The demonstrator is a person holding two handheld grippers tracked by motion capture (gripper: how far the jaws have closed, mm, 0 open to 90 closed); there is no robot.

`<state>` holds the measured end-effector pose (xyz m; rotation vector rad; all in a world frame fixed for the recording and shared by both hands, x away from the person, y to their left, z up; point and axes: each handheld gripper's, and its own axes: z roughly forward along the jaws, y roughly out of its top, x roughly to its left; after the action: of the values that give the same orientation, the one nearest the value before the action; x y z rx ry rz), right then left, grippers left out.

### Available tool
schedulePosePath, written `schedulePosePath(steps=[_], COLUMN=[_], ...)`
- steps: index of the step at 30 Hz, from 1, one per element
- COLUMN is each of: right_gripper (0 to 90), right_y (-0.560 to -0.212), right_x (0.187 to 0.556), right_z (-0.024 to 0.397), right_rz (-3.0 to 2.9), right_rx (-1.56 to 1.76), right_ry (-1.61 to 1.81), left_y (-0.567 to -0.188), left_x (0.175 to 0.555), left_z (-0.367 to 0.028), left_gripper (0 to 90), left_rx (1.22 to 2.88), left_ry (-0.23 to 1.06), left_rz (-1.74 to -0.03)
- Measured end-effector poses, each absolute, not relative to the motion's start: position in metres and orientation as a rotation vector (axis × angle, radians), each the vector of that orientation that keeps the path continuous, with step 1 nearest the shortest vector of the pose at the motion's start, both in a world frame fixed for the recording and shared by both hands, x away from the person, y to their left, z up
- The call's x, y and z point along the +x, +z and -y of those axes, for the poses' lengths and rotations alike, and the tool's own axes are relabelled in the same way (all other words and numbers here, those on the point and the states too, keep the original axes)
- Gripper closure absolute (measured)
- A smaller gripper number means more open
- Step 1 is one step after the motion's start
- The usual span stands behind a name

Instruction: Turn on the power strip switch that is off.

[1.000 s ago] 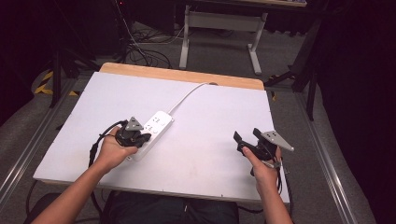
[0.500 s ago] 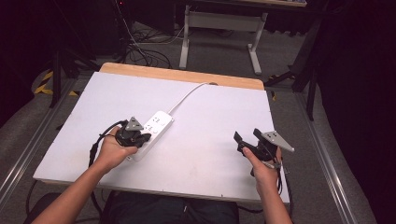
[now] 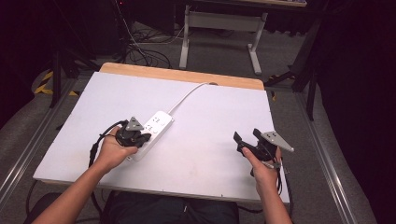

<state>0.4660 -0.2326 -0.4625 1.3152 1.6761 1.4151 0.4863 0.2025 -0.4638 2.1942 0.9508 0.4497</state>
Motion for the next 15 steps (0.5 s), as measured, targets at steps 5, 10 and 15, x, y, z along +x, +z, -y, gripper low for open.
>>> schedulePosePath(steps=[5, 10, 15], right_gripper=[15.0, 15.0, 15.1], right_y=[-0.4628, -0.4631, -0.463], right_x=[0.4663, 0.4668, 0.4667], right_z=[0.2324, 0.2318, 0.2317], right_rz=[-1.68, -1.682, -1.683], right_rx=[1.316, 1.315, 1.314], right_ry=[1.413, 1.412, 1.412], left_y=[-0.463, -0.4628, -0.4626], left_x=[0.4876, 0.4872, 0.4872], left_z=[-0.2037, -0.2024, -0.2023], left_gripper=[90.0, 90.0, 90.0], left_rx=[2.2, 2.208, 2.211], left_ry=[0.443, 0.454, 0.455], left_rz=[-0.947, -0.939, -0.936])
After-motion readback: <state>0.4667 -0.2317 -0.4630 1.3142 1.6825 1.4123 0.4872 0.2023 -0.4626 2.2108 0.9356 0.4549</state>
